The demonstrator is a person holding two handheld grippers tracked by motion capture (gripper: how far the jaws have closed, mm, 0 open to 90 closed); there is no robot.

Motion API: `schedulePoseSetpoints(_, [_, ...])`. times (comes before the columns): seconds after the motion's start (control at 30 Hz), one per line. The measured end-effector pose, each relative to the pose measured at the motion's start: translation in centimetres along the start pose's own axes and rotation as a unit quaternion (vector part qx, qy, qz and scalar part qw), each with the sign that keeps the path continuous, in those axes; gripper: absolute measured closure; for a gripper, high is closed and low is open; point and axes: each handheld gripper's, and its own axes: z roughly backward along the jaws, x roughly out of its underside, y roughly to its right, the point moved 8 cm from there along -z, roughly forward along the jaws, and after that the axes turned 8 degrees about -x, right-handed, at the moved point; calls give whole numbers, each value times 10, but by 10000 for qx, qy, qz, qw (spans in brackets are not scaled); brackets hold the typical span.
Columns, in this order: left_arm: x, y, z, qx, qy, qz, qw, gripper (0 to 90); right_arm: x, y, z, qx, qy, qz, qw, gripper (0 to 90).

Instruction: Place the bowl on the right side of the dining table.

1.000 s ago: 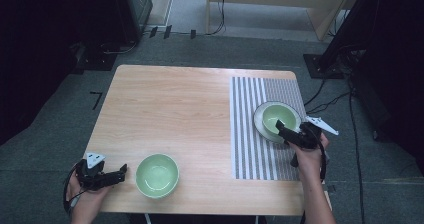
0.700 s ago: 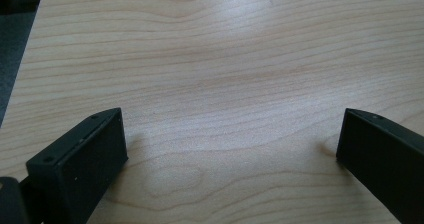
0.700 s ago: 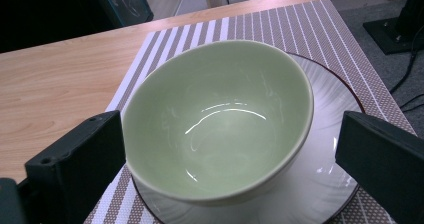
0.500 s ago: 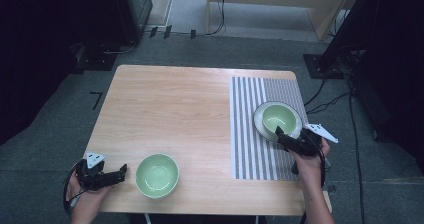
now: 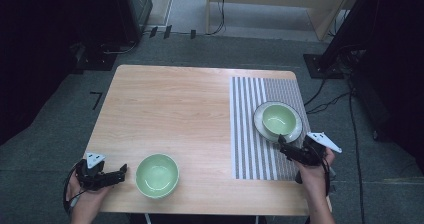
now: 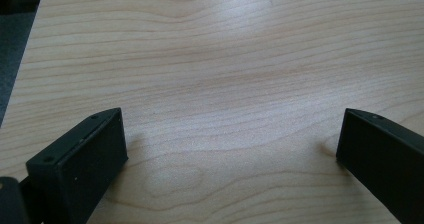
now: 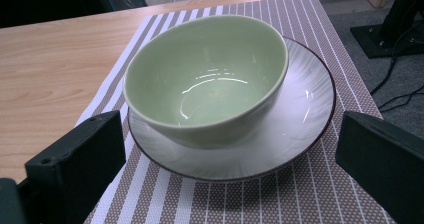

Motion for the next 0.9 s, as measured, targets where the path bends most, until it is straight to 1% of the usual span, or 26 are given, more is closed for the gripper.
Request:
schedulePoseSetpoints(0.13, [0,0,0,0,0,1,10000,0,5,-2,6,-6,-1,30,10000,0])
schedulePoseSetpoints(0.33, [0,0,0,0,0,3,10000,0,16,-2,15,5,-76,63,10000,0])
schedulePoseSetpoints(0.37, [0,0,0,0,0,0,10000,0,17,-1,16,11,-83,89,9999,0])
schedulePoseSetpoints(0.43, [0,0,0,0,0,1,10000,0,21,0,19,31,-125,73,9999,0])
schedulePoseSetpoints(0.6, [0,0,0,0,1,1,10000,0,24,5,25,95,-120,45,9999,0])
schedulePoseSetpoints(0.63, [0,0,0,0,0,1,10000,0,25,5,26,98,-113,21,9999,0])
schedulePoseSetpoints(0.8, [0,0,0,0,0,0,10000,0,32,5,30,96,-174,83,9998,0])
schedulePoseSetpoints(0.9, [0,0,0,-1,0,0,10000,0,33,6,32,103,-178,72,9998,0])
